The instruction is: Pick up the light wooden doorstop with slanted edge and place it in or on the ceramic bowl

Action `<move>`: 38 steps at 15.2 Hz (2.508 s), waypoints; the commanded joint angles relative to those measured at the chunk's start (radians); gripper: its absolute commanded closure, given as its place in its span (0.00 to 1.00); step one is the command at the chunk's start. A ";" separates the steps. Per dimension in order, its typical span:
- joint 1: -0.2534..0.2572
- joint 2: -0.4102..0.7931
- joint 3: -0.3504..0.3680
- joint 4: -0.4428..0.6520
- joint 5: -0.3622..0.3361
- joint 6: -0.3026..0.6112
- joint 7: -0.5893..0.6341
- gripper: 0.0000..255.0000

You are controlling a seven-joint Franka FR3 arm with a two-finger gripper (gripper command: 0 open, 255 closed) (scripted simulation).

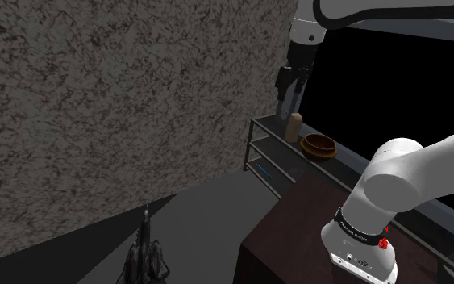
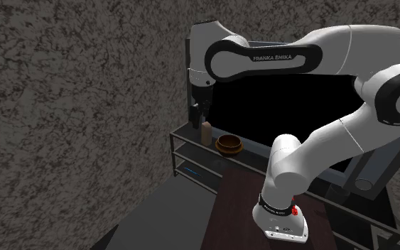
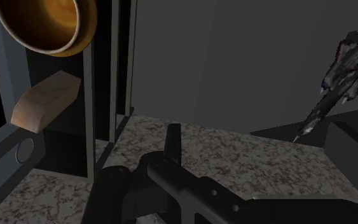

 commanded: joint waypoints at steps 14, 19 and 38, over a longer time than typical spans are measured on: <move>-0.121 0.242 -0.229 -0.036 -0.082 0.294 -0.124 0.00; -0.152 0.376 -0.319 -0.004 -0.076 0.401 -0.181 0.00; -0.216 0.849 -0.503 0.156 0.174 0.673 -0.444 0.00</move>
